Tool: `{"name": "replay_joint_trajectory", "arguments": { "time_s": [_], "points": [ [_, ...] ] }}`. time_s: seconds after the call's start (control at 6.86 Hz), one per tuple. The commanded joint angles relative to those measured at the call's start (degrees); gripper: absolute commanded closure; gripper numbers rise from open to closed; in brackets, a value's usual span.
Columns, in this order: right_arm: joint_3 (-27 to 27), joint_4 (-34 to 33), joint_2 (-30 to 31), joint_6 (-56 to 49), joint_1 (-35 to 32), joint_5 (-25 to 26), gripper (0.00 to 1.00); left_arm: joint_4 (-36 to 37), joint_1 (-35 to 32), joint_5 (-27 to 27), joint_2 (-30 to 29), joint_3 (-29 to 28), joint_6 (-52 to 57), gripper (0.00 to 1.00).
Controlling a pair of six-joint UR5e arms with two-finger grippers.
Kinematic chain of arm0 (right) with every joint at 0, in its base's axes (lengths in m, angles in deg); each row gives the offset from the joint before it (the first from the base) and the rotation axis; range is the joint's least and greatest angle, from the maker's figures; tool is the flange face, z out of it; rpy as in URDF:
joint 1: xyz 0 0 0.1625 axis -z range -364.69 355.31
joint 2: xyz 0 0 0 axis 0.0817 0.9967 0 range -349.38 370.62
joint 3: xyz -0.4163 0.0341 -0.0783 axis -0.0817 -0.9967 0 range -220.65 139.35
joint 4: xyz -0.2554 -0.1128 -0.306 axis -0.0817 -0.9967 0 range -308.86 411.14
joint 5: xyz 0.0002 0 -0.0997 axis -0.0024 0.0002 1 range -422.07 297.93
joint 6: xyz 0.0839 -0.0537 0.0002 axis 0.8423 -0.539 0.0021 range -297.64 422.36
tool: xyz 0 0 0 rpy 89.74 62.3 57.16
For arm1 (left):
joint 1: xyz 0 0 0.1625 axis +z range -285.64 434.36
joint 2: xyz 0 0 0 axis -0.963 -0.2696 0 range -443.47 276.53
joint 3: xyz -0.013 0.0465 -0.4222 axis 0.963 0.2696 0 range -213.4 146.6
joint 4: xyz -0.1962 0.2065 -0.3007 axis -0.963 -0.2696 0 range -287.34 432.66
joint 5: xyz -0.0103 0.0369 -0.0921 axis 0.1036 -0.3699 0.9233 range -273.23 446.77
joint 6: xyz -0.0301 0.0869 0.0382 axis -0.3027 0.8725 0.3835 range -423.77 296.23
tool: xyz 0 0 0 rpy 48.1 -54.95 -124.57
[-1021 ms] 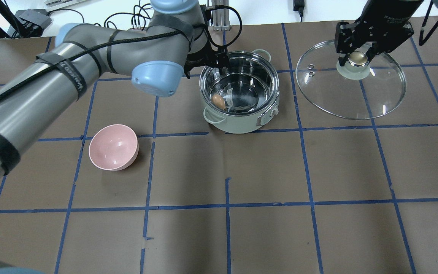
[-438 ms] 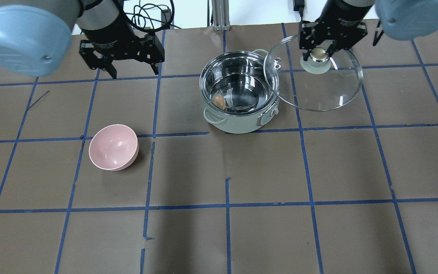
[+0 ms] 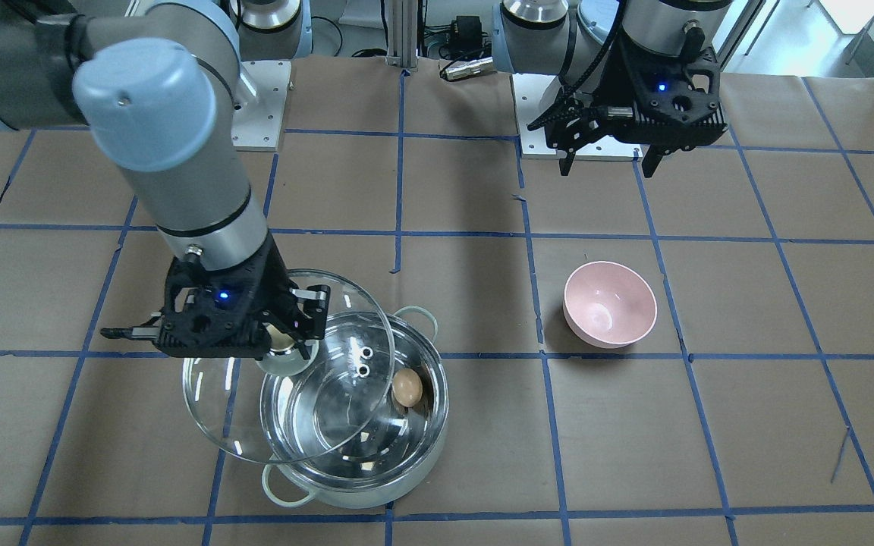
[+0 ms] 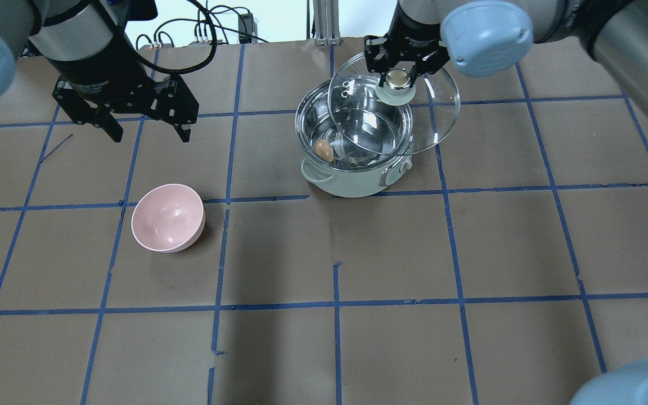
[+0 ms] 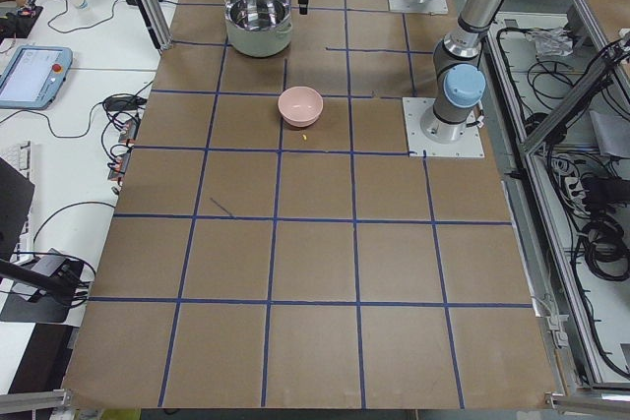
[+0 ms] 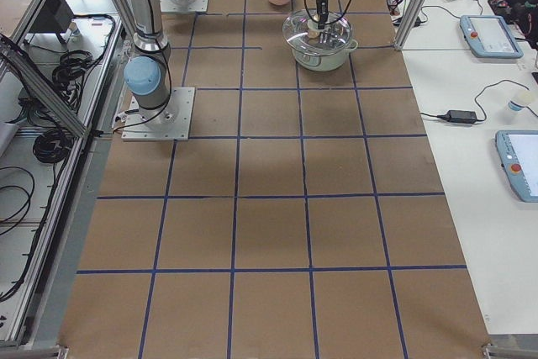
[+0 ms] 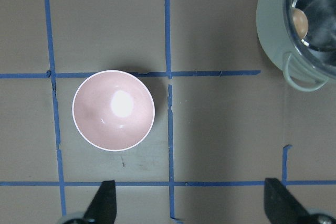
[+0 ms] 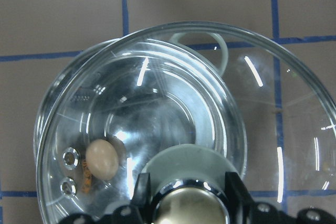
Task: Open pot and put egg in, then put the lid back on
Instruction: 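Withdraw the left gripper while the right gripper carries the lid back over the pot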
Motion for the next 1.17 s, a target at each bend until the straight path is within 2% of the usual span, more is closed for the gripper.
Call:
{"name": "replay_joint_trajectory", "arguments": {
  "time_s": [0.0,0.29,1.02],
  "points": [
    [-2.37,-4.70,-6.03,6.84,-4.67,0.45,0.67,-0.27,3.96,0.86,0.49,0.48,1.84,0.00],
    [-2.73,-4.99,-6.77,7.03,-5.30,0.53,0.66,-0.10,4.23,0.86,0.49,0.57,1.93,0.00],
    [-2.64,-5.07,-7.03,6.85,-5.30,3.88,0.47,0.08,4.49,2.70,0.49,0.57,1.84,0.00]
  ]
}}
